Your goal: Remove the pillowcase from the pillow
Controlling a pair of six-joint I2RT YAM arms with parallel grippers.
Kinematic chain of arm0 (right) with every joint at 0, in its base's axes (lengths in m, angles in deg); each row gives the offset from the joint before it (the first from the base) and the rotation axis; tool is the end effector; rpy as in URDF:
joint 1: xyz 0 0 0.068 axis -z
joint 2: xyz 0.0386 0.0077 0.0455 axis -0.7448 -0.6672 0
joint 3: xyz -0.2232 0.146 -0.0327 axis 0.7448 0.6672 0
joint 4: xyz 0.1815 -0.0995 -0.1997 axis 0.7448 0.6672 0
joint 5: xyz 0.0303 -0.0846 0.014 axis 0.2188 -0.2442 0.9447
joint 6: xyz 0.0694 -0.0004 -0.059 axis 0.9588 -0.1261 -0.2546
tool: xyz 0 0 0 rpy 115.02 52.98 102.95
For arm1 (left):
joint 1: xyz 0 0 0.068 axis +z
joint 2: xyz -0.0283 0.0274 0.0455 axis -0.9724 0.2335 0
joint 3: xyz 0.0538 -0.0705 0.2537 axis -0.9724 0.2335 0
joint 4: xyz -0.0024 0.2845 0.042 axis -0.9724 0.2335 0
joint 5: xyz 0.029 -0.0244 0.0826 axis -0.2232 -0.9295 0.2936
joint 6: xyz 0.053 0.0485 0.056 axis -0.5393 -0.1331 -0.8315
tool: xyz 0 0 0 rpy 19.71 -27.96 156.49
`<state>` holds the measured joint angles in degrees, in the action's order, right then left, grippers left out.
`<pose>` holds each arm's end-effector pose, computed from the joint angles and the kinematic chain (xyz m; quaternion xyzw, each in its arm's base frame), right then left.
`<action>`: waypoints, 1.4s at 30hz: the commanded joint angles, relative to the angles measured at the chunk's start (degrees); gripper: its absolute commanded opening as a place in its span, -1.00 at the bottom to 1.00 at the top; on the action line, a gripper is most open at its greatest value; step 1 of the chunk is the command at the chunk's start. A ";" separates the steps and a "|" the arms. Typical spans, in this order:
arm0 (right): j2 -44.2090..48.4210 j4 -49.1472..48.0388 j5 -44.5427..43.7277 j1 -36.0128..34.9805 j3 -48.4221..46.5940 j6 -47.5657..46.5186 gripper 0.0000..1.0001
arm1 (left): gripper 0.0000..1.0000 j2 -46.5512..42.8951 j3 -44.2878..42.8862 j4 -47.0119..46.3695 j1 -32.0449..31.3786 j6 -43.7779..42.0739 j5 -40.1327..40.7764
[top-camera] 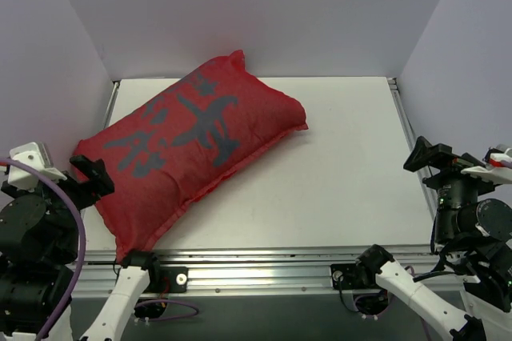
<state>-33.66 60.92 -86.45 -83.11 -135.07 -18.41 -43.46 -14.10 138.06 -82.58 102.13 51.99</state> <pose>0.0877 -0.0120 0.5071 0.1800 0.5868 0.0358 0.7886 0.0686 0.0241 0.4950 -0.1702 0.7294 0.0392 0.6615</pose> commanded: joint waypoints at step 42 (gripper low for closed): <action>-11.54 -4.24 30.70 -0.11 12.21 12.66 1.00 | 0.88 64.38 13.15 -56.89 -34.50 6.40 -7.49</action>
<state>-46.41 58.85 -53.79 -83.11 -121.61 -5.12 26.09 -8.46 77.78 -111.61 102.67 49.24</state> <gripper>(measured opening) 0.997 0.941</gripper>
